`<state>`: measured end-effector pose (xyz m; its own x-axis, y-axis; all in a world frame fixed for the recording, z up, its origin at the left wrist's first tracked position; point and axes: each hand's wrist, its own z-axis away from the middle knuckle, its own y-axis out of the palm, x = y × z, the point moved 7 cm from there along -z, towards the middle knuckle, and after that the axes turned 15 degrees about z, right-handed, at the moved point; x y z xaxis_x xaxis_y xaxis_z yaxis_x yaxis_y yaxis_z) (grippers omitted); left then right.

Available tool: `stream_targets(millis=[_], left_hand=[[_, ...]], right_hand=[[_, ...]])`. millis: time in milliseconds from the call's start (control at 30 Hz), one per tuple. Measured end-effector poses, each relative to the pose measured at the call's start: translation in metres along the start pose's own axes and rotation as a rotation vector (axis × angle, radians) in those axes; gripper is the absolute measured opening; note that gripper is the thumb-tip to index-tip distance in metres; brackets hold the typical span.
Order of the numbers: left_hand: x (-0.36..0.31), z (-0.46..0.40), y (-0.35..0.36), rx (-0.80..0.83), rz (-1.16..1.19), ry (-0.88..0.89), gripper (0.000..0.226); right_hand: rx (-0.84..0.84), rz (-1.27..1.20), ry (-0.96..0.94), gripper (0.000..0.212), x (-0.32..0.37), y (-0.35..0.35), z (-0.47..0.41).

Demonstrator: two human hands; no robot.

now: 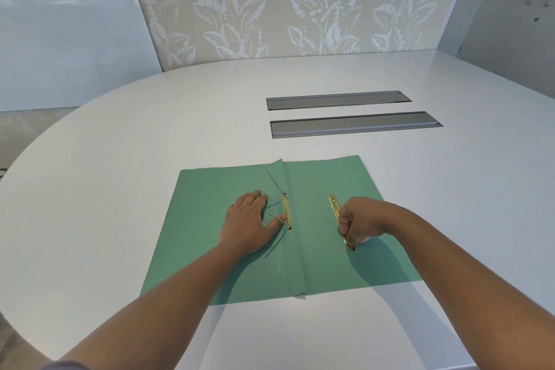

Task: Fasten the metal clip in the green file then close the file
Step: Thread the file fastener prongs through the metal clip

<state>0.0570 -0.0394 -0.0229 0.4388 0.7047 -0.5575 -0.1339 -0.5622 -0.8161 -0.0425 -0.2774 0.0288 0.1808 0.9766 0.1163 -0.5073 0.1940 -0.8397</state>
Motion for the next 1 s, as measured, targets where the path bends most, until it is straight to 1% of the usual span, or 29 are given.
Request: stream_targets(millis=[133,333,500,600,733,900,1000], left_hand=[[0.0,0.0,0.0,-0.002,0.002,0.003,0.086],[-0.001,0.0,-0.001,-0.008,0.0,0.006,0.084],[0.0,0.0,0.0,-0.006,-0.001,0.005,0.084],[0.0,0.0,0.0,-0.006,0.0,0.008,0.083],[-0.001,0.0,0.0,-0.008,0.004,0.011,0.082],[-0.003,0.002,0.0,-0.001,-0.008,0.028,0.081],[-0.006,0.004,0.0,0.004,-0.004,0.048,0.077]], right_hand=[[-0.028,0.014,-0.004,0.016,0.0,-0.002,0.002],[-0.019,0.139,-0.044,0.017,0.002,-0.001,0.0],[-0.026,0.227,-0.111,0.012,0.004,0.003,-0.003],[-0.027,0.255,-0.163,0.021,0.008,0.005,-0.004],[-0.091,0.209,-0.224,0.023,0.017,0.001,-0.005],[-0.228,0.008,-0.308,0.029,0.039,-0.012,-0.006],[-0.289,-0.034,-0.36,0.03,0.059,-0.012,-0.009]])
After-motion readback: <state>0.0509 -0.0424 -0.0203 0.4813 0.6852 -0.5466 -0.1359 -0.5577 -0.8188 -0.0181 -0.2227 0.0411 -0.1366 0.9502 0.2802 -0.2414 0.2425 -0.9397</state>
